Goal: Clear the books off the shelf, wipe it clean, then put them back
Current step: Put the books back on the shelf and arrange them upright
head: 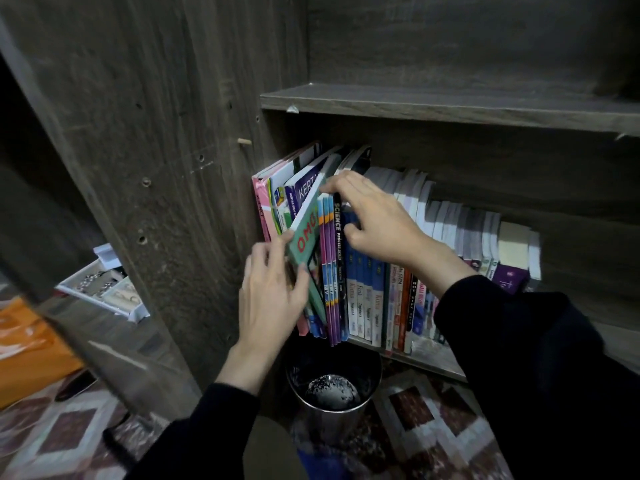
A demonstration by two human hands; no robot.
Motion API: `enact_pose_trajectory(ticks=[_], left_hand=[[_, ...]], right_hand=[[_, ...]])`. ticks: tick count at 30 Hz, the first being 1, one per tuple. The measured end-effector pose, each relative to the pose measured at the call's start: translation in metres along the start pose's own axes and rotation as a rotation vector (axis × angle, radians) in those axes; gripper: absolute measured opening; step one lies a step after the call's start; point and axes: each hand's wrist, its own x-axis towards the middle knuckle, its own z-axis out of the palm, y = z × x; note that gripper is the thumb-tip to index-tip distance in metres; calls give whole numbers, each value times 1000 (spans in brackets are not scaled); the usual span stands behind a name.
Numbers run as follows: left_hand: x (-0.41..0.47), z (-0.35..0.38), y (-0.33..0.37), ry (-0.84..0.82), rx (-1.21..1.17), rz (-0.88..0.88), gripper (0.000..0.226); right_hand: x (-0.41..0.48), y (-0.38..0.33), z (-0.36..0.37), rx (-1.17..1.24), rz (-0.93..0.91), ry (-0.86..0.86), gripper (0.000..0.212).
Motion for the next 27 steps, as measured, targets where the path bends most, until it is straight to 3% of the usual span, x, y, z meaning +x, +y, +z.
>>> enact_pose_trajectory(ticks=[3,6,13,18,22,27], left_hand=[[-10,1,1,18,-223,-100,40],[2,5,7,-52,-293,-170,47],[-18,-14,17,-6,-185,-128,50],[-18,-30,26,-152,-244,-225,57],[-10,-65,54,-206,-133,-170,52],[12,-118,83,-354,54,-145,45]], right_hand=[[1,1,2,2,-4,5,53],[2,2,5,9,3,23,53],[4,1,8,32,11,19,55],[7,-4,8,38,18,3,53],[9,-8,6,78,5,-26,47],[19,-12,7,209,92,-155,57]])
